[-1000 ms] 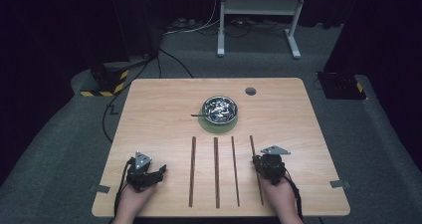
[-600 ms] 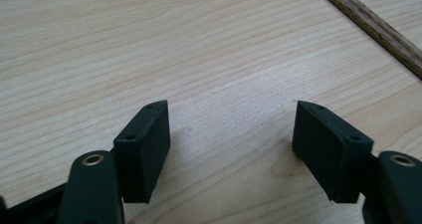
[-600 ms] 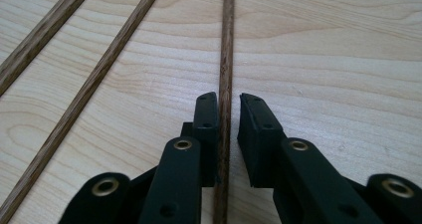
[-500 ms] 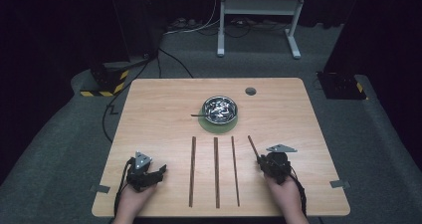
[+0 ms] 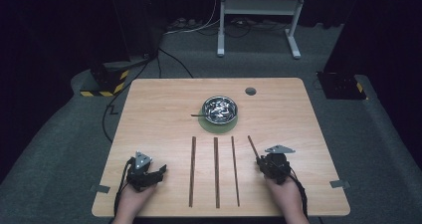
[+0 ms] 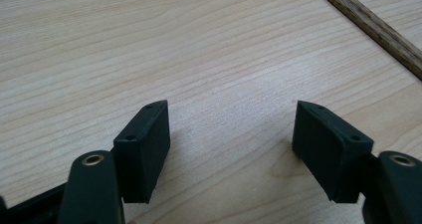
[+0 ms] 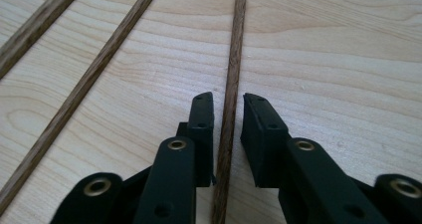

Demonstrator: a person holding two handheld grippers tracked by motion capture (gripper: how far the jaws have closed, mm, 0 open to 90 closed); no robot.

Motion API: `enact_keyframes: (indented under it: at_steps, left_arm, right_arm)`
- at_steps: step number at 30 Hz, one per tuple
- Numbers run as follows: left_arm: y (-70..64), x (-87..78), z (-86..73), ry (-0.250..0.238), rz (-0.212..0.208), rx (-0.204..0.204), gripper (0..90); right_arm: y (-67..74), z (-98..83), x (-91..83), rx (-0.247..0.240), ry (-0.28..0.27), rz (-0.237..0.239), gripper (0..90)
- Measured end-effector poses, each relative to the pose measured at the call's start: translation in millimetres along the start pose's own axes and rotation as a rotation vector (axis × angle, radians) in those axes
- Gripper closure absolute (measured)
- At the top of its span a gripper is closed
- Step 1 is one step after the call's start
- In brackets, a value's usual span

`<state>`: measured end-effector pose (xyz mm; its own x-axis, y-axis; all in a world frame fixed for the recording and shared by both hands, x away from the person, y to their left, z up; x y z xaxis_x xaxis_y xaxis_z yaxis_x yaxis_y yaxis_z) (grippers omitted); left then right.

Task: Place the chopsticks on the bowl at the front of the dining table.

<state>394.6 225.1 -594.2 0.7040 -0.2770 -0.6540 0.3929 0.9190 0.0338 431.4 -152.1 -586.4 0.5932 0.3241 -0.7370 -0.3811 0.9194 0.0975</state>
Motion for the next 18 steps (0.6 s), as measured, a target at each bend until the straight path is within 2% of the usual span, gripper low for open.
enact_keyframes:
  at_steps: [7, 18]
  left_arm:
    - [0.0, 0.0, 0.0, 0.0, 0.0, 0.0, 31.1]
    - [0.4, -0.1, 0.0, 0.0, 0.003, 0.001, 31.1]
  right_arm:
    - [-0.4, -1.2, -0.8, -0.038, 0.003, -0.011, 83.4]
    - [0.5, -0.2, -0.2, -0.053, -0.006, -0.019, 84.0]
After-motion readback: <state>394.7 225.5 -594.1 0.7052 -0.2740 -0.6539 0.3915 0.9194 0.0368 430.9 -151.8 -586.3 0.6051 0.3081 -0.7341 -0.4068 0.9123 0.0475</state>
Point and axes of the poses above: each handheld gripper's, and its own axes: x roughly forward along the jaws, z roughly out of its top, y roughly to its left, the point moved 10 cm from there along x, roughly forward along the jaws, and after that the axes turned 4 degrees about x, right-handed, at the moved point
